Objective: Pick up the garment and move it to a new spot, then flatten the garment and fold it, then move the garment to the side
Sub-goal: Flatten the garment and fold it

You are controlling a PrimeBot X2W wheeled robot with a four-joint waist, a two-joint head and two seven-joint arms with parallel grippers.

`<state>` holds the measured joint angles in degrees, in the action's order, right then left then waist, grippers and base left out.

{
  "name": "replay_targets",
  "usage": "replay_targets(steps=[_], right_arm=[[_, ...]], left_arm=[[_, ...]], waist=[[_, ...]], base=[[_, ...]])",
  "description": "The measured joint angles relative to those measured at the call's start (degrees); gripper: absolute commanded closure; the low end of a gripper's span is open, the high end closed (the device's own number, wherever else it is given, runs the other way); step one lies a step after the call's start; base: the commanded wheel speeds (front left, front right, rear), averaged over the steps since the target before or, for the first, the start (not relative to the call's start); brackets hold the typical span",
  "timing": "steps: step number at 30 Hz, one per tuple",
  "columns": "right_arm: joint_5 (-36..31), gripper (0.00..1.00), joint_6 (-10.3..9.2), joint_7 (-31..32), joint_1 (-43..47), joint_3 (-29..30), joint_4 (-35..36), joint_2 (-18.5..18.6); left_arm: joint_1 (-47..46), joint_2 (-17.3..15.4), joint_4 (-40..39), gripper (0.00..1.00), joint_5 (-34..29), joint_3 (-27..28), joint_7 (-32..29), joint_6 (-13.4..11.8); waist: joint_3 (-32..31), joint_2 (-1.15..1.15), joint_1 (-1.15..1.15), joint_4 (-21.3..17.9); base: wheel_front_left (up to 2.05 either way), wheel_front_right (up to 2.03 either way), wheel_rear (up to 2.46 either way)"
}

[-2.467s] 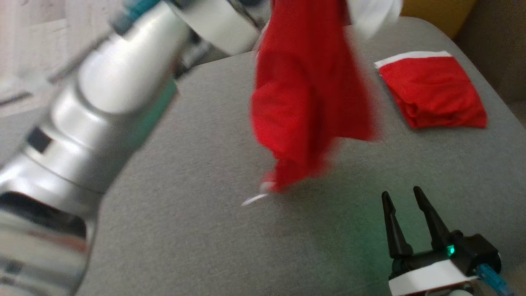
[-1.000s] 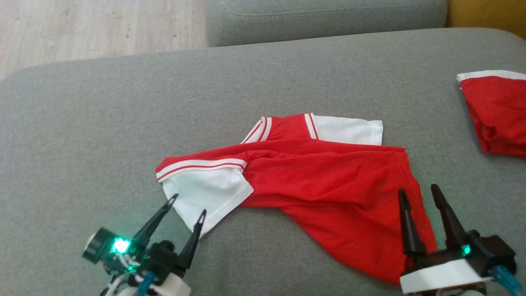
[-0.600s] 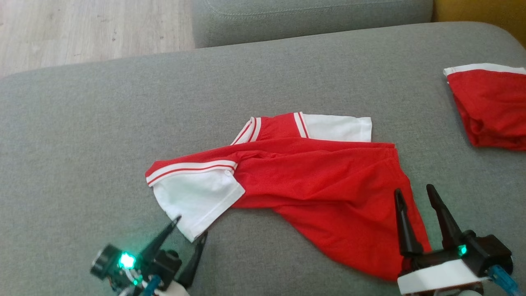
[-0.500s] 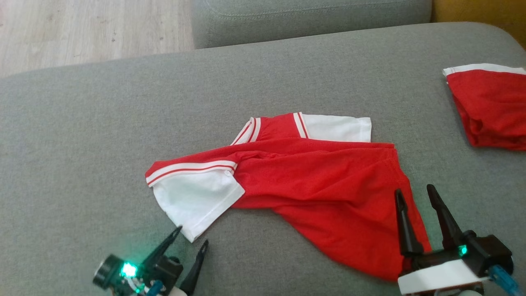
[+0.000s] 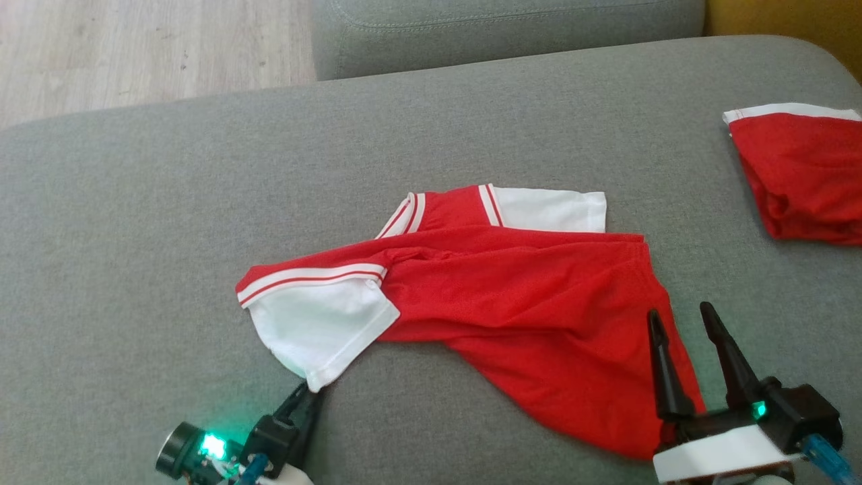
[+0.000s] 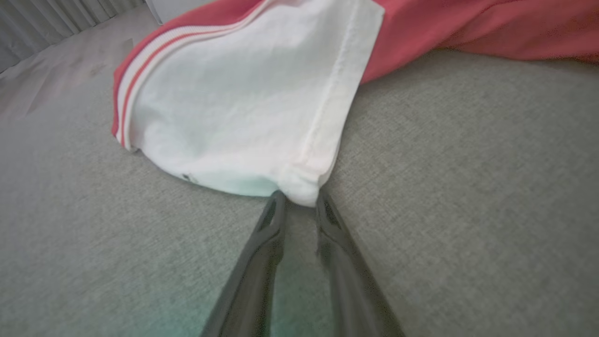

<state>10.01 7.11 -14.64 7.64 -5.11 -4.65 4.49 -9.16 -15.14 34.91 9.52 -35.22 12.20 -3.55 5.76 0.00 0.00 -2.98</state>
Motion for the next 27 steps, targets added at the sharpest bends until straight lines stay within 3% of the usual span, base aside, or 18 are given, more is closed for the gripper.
replay_targets(steps=[2,3,8,14,27], right_arm=[[0.0,0.0,0.0,0.0,0.01,-0.03,0.0,0.0],[0.0,0.0,0.0,0.0,0.03,-0.02,0.0,0.01],[0.0,0.0,0.0,0.0,0.07,-0.01,0.01,0.04],[0.11,0.0,0.0,0.0,0.12,0.53,-0.01,0.73],[5.3,0.0,0.0,0.0,-2.55,-1.2,-8.11,8.65]], left_arm=[[-0.32,0.11,0.47,0.96,0.0,0.02,0.47,-0.3],[-0.38,0.19,0.85,1.0,0.0,0.02,0.49,-0.55],[-1.04,0.57,1.76,1.0,0.26,0.07,1.31,-0.69],[-1.26,-0.54,-1.79,1.0,0.56,2.59,2.07,-3.6],[-2.71,-7.11,-13.99,1.0,0.57,9.59,2.09,-7.79]], waist=[[-0.07,0.0,0.0,-0.03],[-0.1,0.0,0.0,-0.01],[-0.23,0.0,0.0,0.41],[0.25,0.0,0.0,1.63],[2.8,0.0,0.01,4.09]], base=[[0.0,0.0,0.0],[0.0,0.0,0.0],[0.0,0.0,0.0],[0.0,0.0,0.0],[0.0,0.0,0.0]])
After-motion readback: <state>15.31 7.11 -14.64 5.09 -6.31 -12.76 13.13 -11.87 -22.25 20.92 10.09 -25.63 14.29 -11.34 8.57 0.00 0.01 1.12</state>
